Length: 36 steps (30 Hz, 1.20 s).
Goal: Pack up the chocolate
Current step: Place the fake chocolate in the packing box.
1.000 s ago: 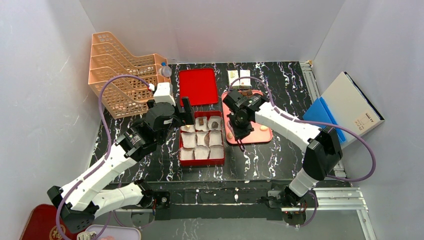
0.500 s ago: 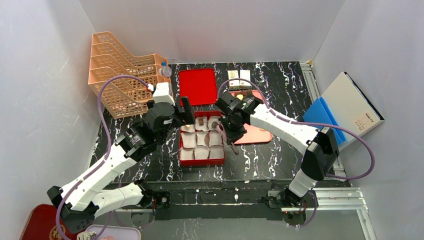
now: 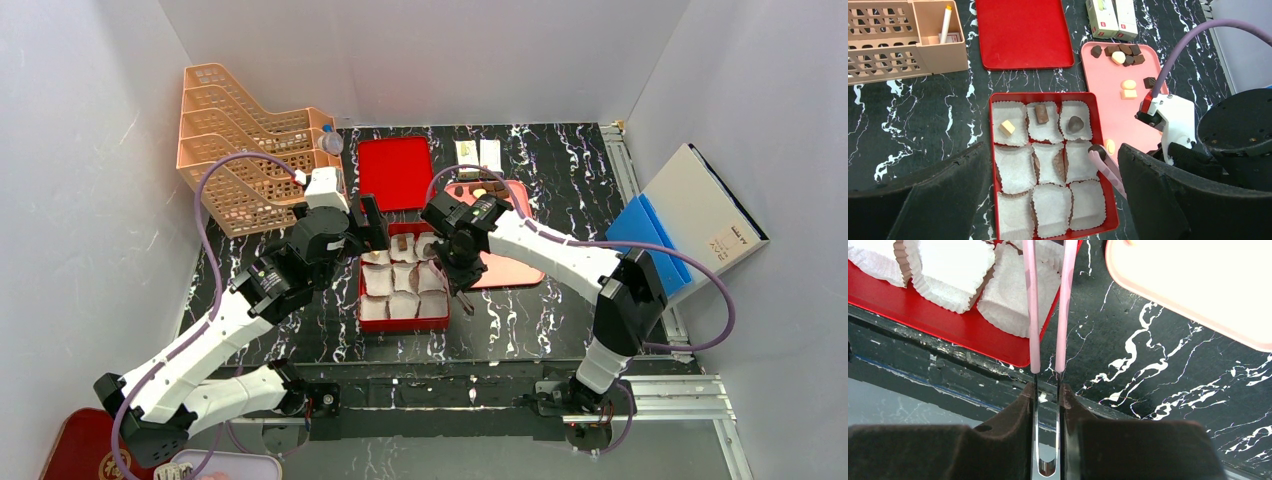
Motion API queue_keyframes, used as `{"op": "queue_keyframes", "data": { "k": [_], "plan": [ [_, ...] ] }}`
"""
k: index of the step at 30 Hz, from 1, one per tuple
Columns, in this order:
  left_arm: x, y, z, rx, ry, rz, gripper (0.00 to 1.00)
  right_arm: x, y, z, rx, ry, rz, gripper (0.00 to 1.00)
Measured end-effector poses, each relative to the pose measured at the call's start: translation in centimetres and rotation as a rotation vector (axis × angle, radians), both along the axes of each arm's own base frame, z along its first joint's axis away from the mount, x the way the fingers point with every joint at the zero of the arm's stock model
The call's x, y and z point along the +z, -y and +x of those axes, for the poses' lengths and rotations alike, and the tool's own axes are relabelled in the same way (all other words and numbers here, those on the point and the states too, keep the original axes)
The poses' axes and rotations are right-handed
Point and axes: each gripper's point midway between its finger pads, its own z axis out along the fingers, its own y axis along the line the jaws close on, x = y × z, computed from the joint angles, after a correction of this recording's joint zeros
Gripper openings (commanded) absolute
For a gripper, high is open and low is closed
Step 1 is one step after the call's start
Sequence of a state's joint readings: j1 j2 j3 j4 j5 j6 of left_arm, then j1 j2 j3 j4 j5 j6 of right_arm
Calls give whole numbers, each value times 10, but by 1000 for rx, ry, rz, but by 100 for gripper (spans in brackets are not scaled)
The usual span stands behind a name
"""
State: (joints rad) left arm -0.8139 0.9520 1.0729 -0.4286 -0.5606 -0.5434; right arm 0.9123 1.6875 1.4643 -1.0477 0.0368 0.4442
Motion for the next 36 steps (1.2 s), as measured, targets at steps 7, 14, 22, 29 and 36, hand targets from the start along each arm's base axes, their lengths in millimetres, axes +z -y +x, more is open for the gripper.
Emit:
{"op": "queue_keyframes", "data": {
  "k": [7,14,22,29,36],
  "plan": [
    [0,0,0,0,0,0,98,-1,0,0,4,-1,-3,30],
    [0,0,0,0,0,0,98,-2,0,0,5,-3,-5,31],
    [0,-1,-1,1,-2,2,99,-6,-2,-1,10,-20,-7,34],
    [4,-3,-3,2,8,-7,98,-2,-6,1,11,-12,8,36],
    [4,-4,-3,4,11,-7,98,-1,-6,1,11,-13,10,34]
  ]
}}
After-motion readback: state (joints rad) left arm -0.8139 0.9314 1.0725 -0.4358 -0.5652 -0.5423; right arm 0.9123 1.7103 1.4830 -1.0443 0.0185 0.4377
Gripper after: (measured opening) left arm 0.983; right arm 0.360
